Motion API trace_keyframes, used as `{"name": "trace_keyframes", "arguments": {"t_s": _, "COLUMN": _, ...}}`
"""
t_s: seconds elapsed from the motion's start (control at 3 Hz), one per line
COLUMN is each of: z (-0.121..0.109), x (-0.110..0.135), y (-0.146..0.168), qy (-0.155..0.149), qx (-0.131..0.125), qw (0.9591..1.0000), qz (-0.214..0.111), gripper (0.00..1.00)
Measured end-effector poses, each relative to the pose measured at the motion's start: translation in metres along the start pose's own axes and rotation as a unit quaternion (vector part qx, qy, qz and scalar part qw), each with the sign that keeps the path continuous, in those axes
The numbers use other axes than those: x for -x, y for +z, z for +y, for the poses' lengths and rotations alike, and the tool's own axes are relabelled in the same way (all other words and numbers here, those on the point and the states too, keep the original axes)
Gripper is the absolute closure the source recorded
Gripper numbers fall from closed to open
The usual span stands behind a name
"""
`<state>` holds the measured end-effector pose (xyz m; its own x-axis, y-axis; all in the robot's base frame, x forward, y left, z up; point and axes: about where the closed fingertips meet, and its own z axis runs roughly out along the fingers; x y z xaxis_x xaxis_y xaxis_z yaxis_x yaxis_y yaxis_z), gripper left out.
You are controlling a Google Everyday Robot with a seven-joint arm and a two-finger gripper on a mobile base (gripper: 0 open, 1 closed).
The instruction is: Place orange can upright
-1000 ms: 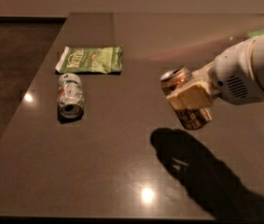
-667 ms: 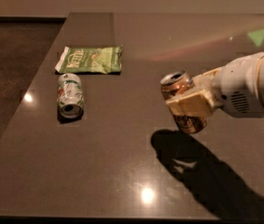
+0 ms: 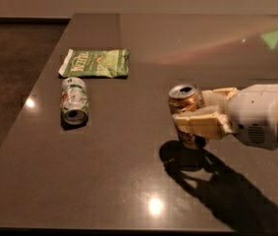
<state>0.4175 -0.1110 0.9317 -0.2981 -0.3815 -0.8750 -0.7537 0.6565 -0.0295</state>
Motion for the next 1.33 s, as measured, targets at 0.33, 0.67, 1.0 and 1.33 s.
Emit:
{"name": "trace_keyframes", "arguments": {"t_s": 0.33, "z": 0.005, "x": -0.004, "y": 0.002, "qy": 0.009, "qx": 0.012, "qw": 0.9985, "qz": -0.053, "gripper": 1.0}}
{"name": "trace_keyframes", "arguments": {"t_s": 0.67, "z": 0.01, "x": -0.001, "y": 0.006, "qy": 0.005, "qx": 0.034, "qw": 0.993, "qz": -0.113, "gripper": 1.0}}
{"name": "trace_keyframes", "arguments": {"t_s": 1.0, "z": 0.015, "x": 0.001, "y": 0.011, "qy": -0.02, "qx": 0.052, "qw": 0.9866, "qz": -0.153, "gripper": 1.0}}
{"name": "trace_keyframes", "arguments": {"t_s": 1.33, "z": 0.018, "x": 0.0, "y": 0.014, "qy": -0.036, "qx": 0.064, "qw": 0.9816, "qz": -0.176, "gripper": 1.0}}
